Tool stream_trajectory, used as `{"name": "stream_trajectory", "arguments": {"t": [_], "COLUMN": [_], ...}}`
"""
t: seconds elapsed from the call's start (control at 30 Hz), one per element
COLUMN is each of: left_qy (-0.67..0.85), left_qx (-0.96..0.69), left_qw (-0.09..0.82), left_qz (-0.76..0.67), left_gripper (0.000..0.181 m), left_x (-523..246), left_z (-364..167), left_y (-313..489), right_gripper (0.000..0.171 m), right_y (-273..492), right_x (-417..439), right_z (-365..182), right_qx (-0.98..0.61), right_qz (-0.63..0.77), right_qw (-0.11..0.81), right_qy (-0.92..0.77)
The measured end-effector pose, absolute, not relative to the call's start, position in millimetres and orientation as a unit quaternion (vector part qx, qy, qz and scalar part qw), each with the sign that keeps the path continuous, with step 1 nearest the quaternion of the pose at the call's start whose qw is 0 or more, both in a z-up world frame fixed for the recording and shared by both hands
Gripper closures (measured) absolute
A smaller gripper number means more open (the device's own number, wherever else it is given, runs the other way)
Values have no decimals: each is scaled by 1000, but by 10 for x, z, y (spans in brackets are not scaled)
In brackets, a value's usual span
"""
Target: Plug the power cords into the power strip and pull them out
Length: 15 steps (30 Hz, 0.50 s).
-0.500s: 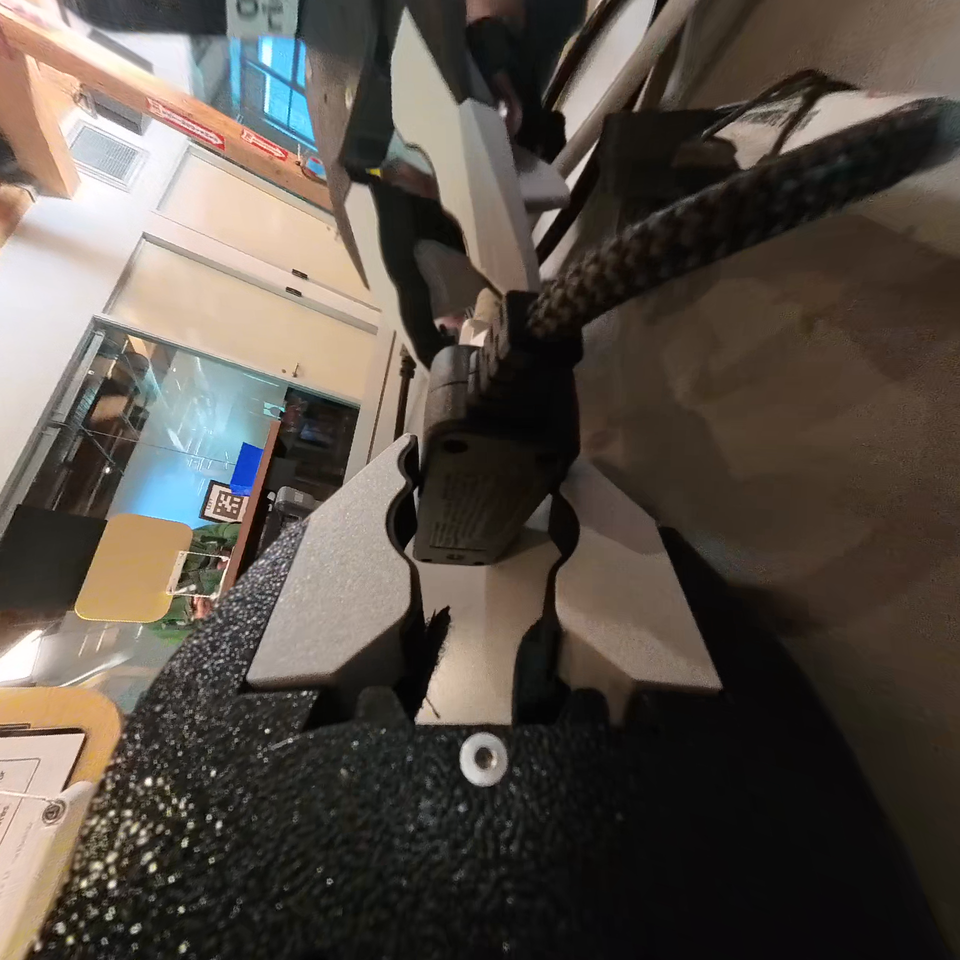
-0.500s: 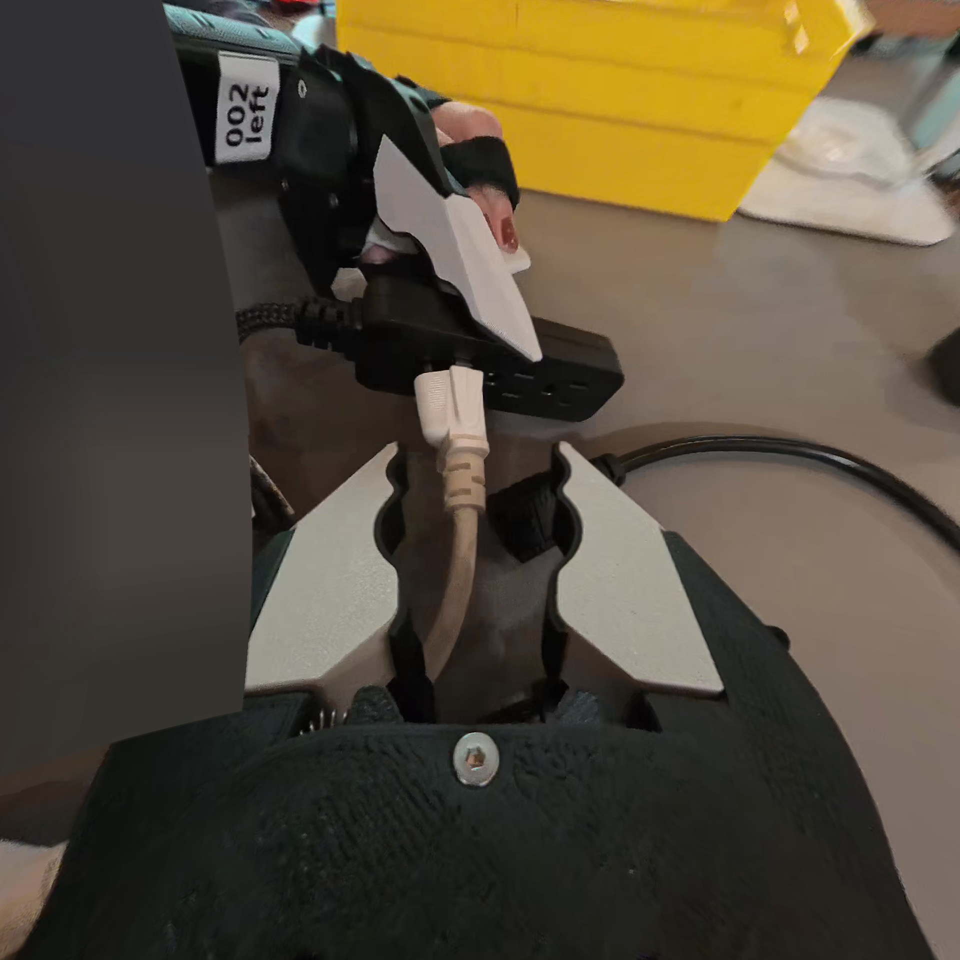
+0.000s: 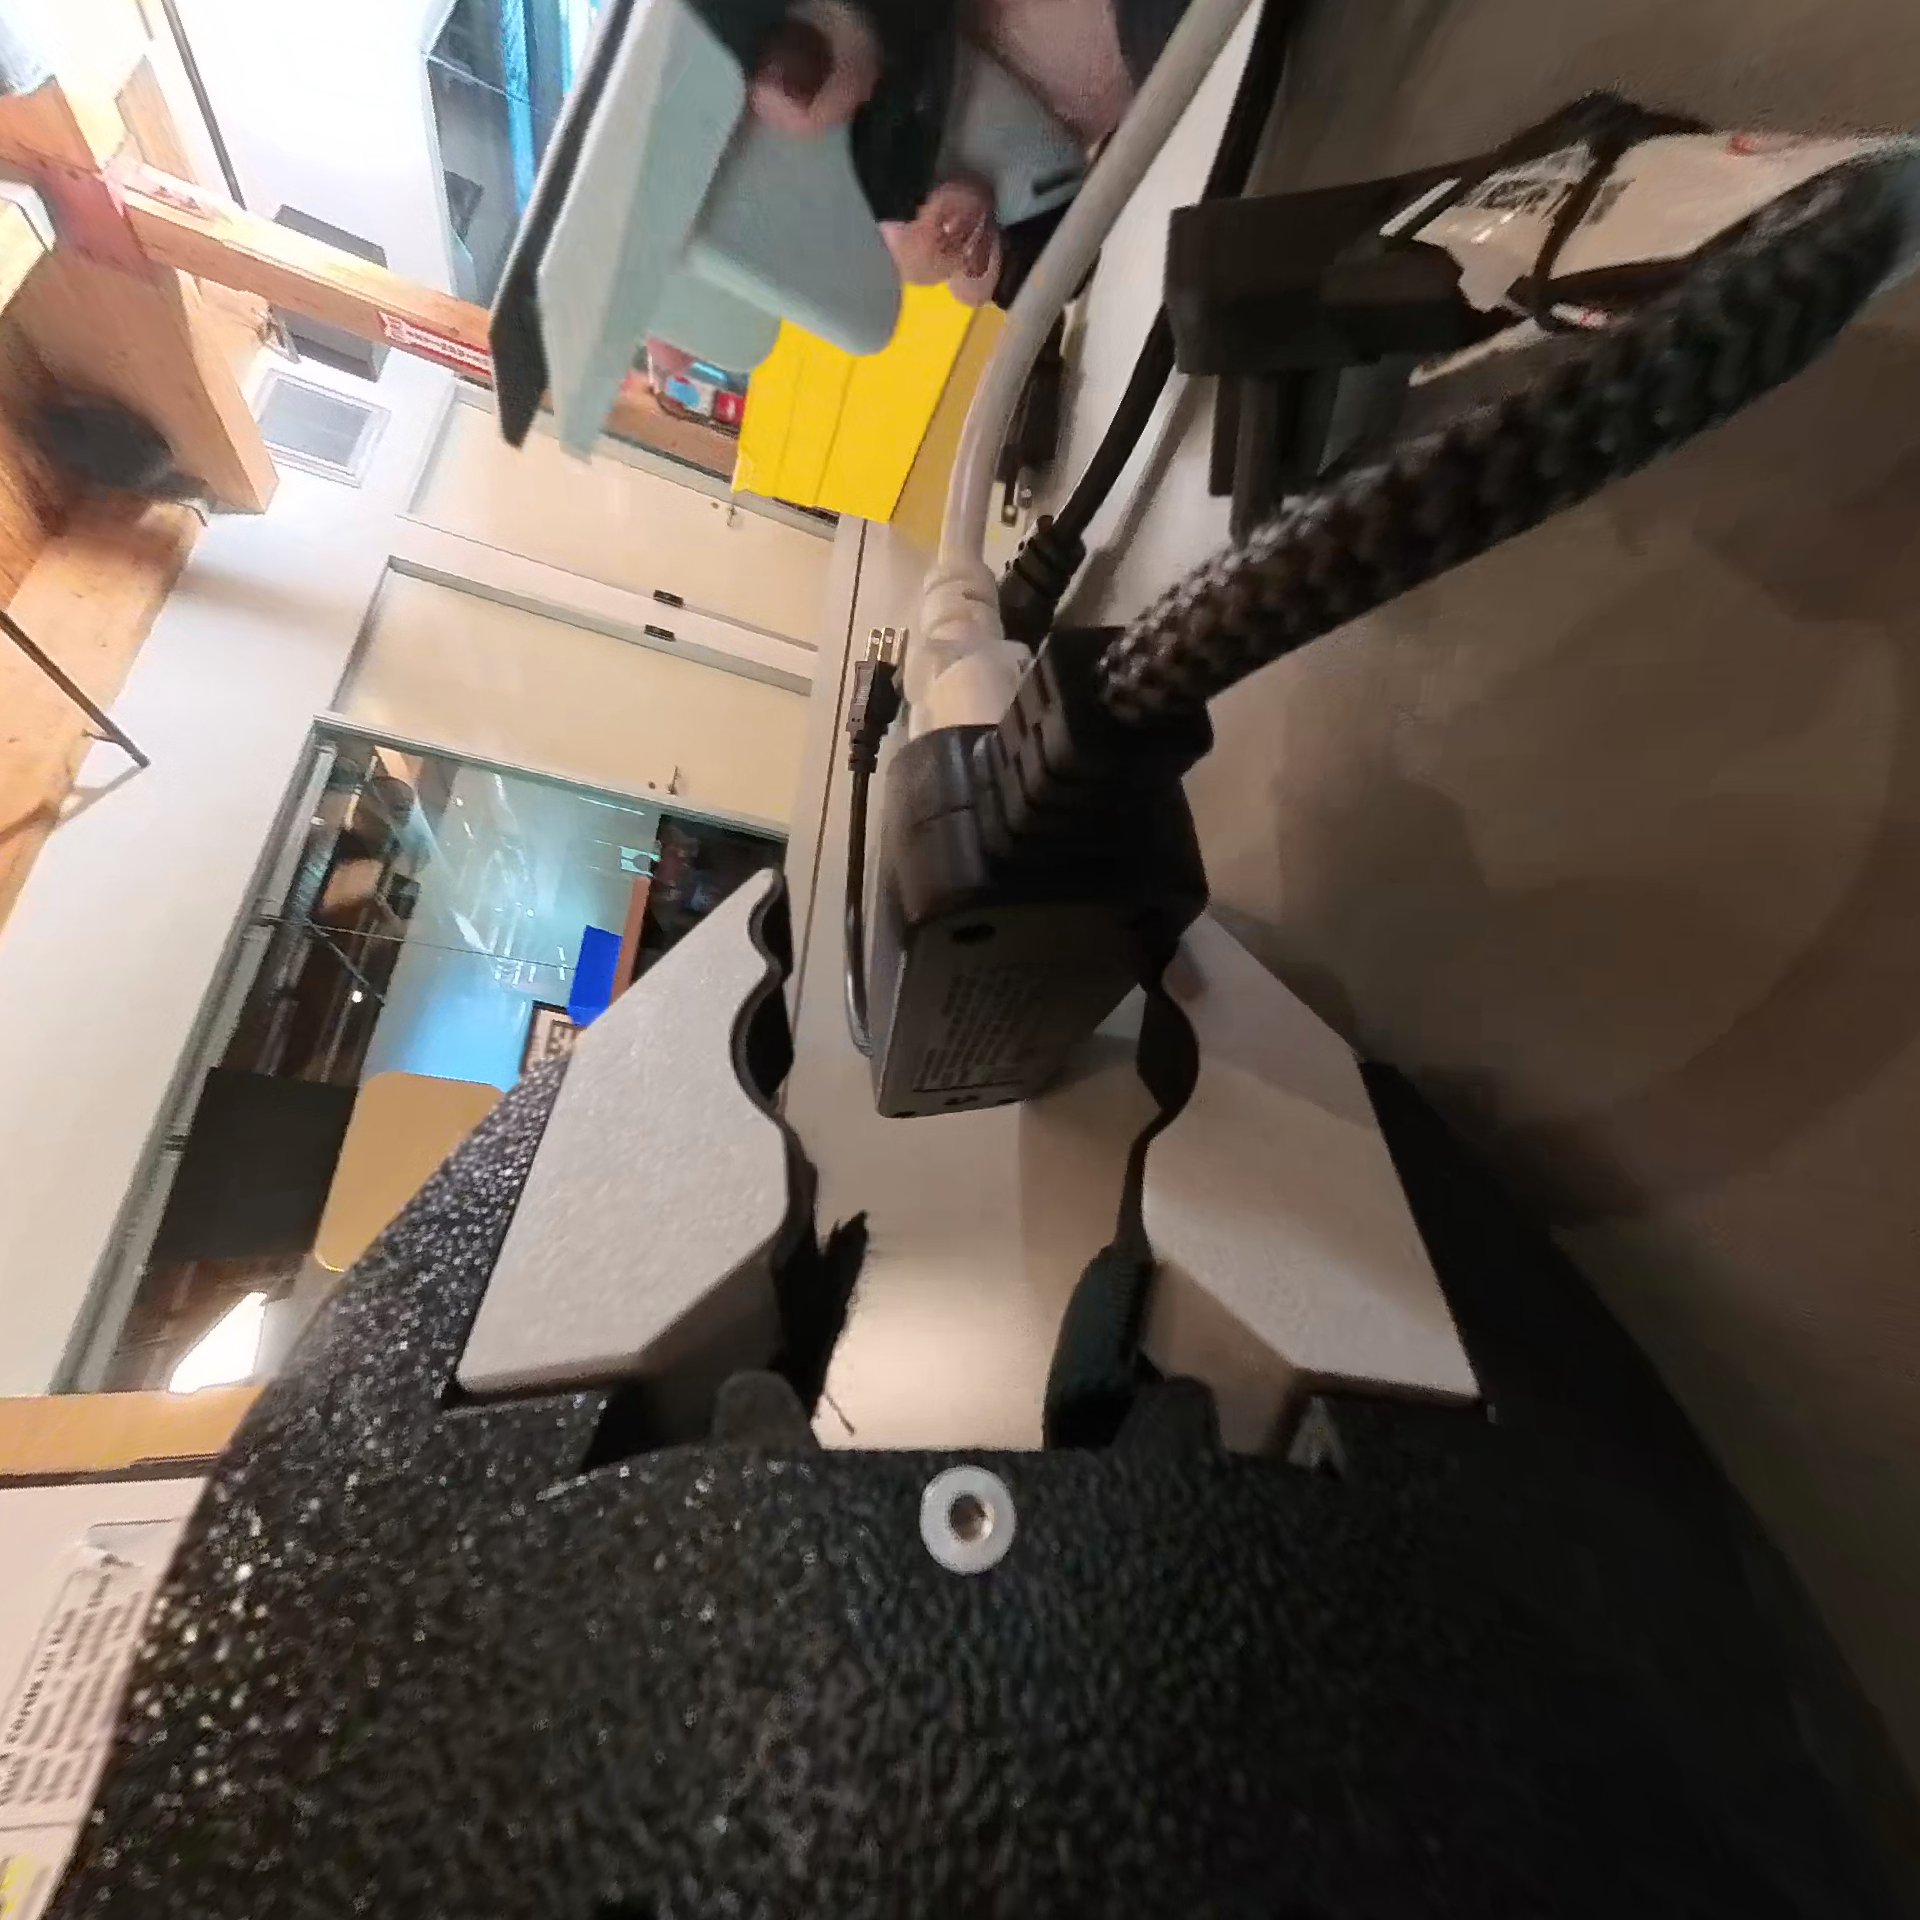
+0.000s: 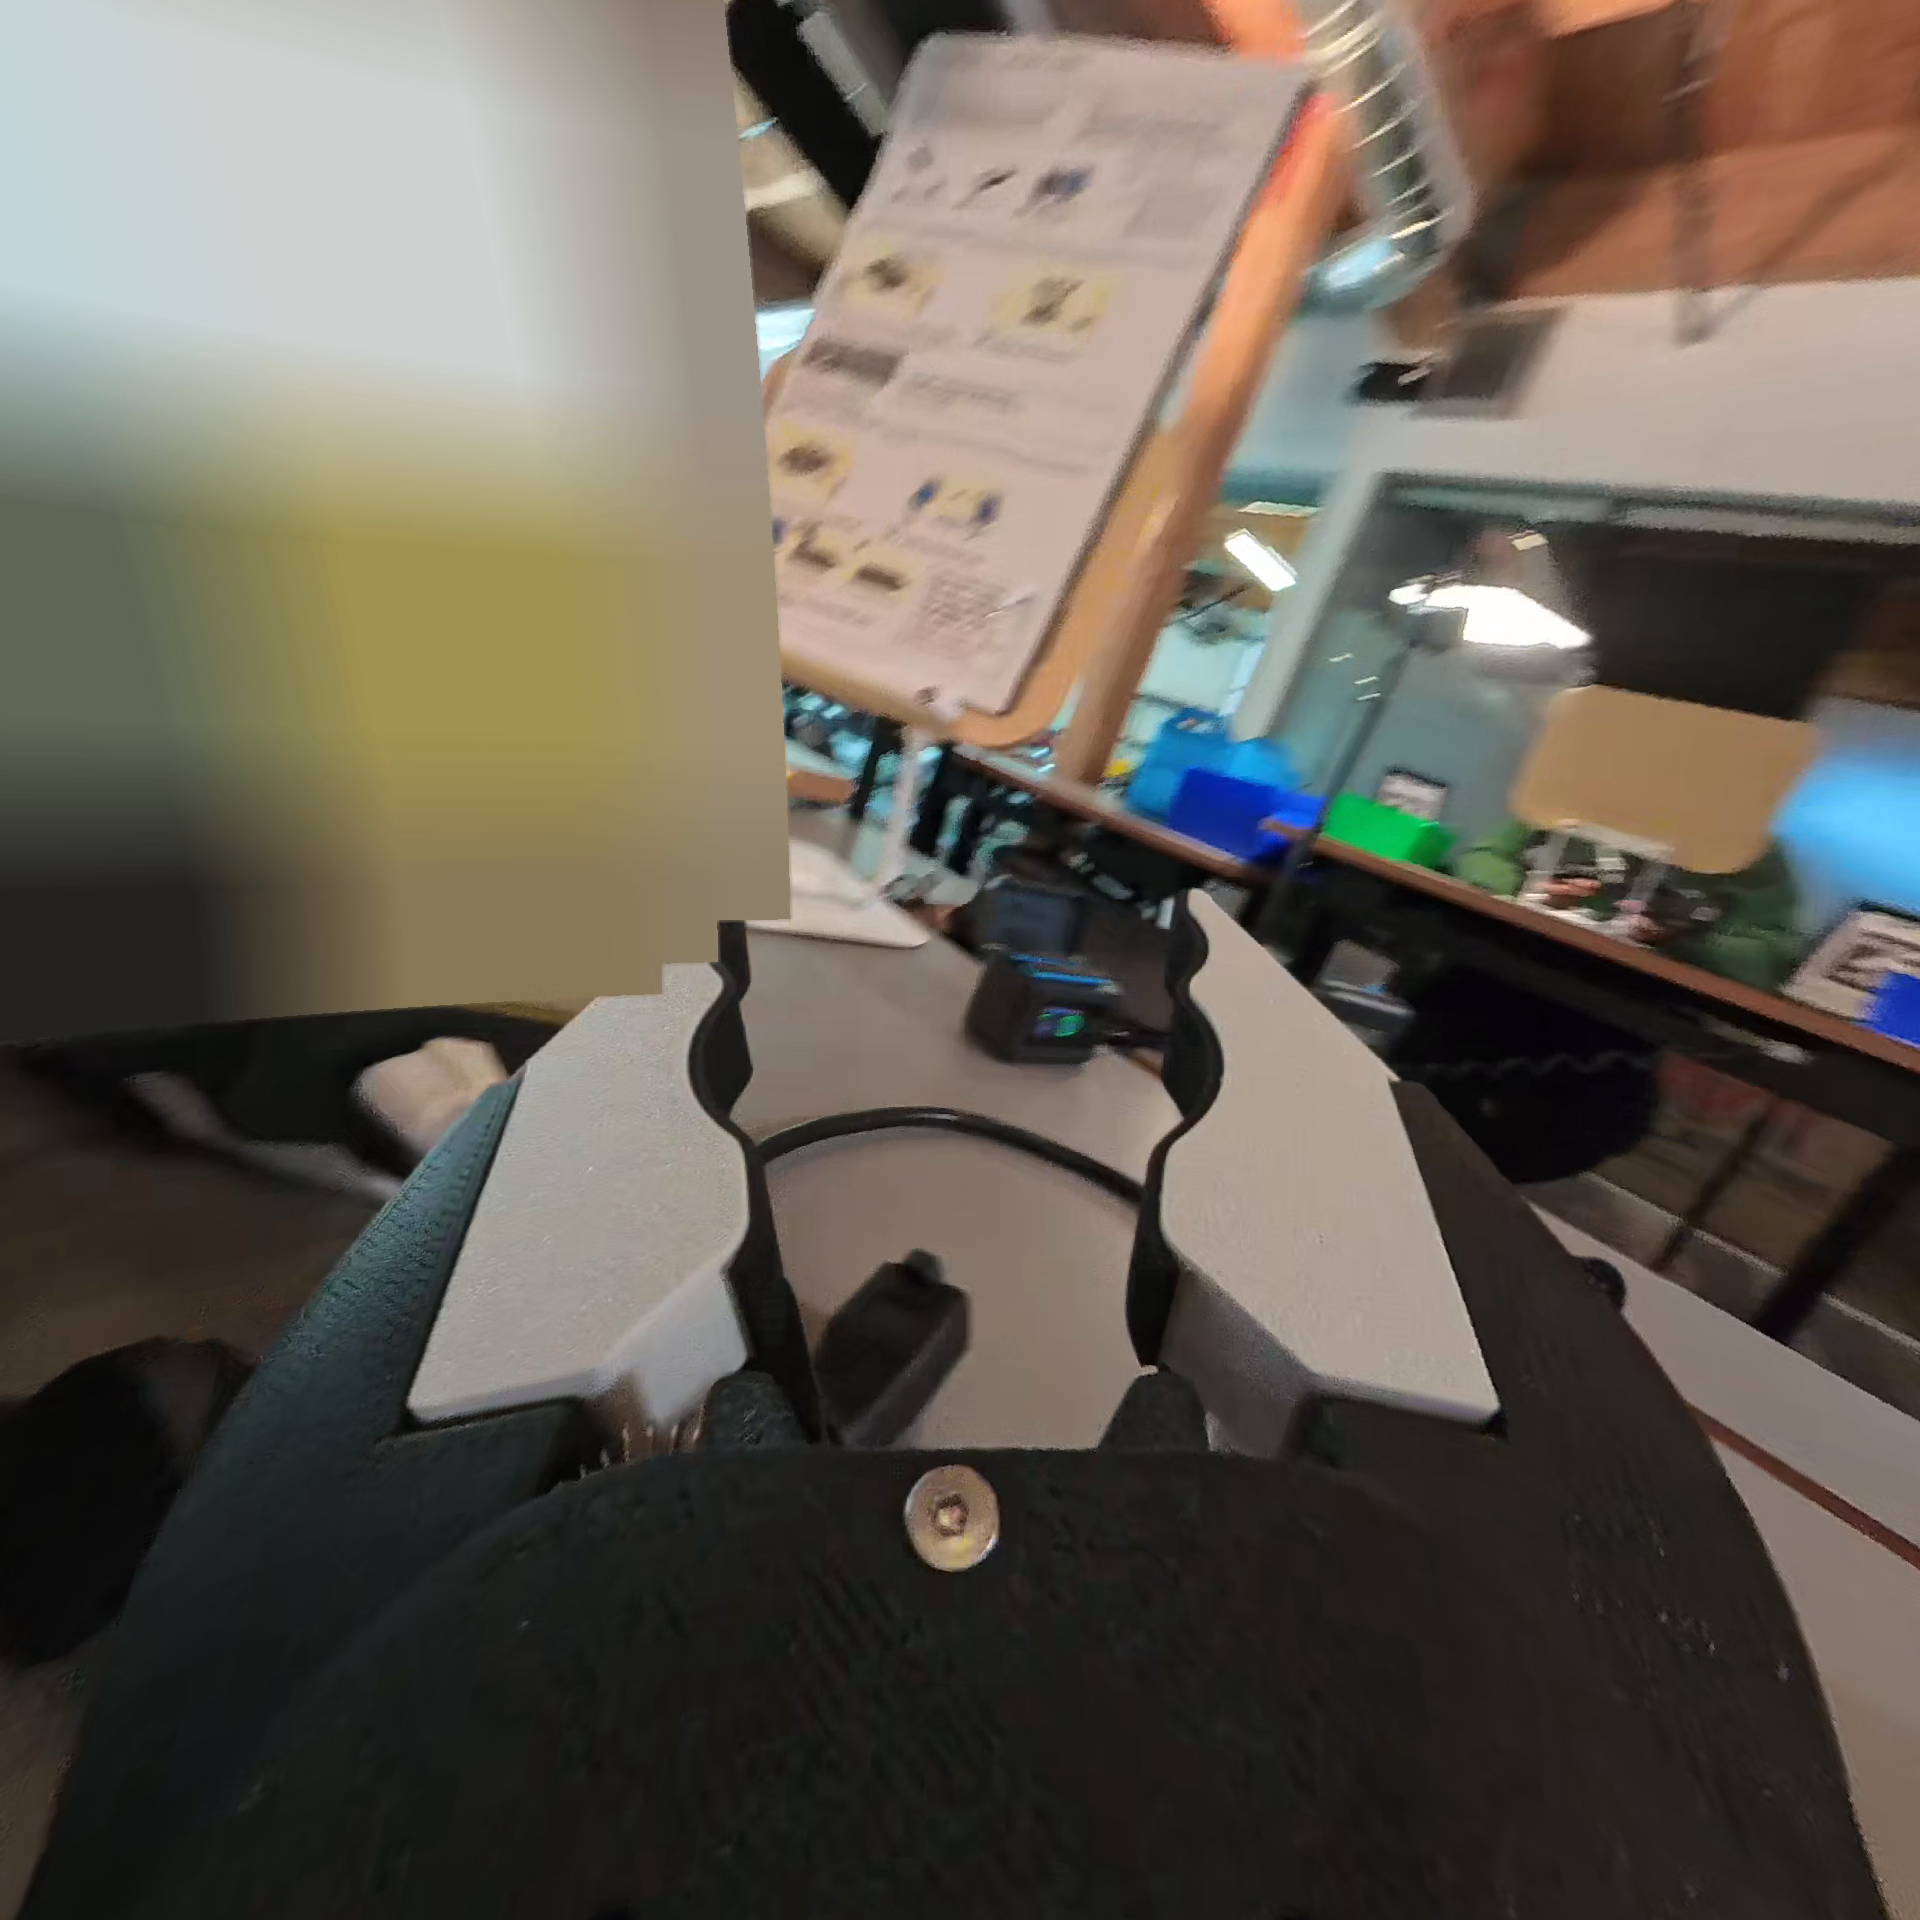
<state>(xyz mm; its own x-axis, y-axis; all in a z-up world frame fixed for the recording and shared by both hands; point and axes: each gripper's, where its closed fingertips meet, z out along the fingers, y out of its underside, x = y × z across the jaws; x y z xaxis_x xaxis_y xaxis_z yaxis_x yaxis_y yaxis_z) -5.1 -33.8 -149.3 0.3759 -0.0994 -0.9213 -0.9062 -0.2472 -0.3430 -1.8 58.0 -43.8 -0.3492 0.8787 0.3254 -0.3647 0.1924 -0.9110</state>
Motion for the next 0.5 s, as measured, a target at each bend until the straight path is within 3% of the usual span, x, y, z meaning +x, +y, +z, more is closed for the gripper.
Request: {"name": "stream_trajectory", "arguments": {"t": [0.5], "left_qy": [404], "left_qx": [-641], "left_qw": [467], "left_qz": [457], "left_gripper": [114], "left_x": [-39], "left_z": [-1477], "left_y": [-371], "right_gripper": [92], "right_y": [1057], "right_x": [-45], "right_z": [-311], "right_qx": [-286], "right_qz": [582], "right_qw": [582], "right_qy": [-491]}}
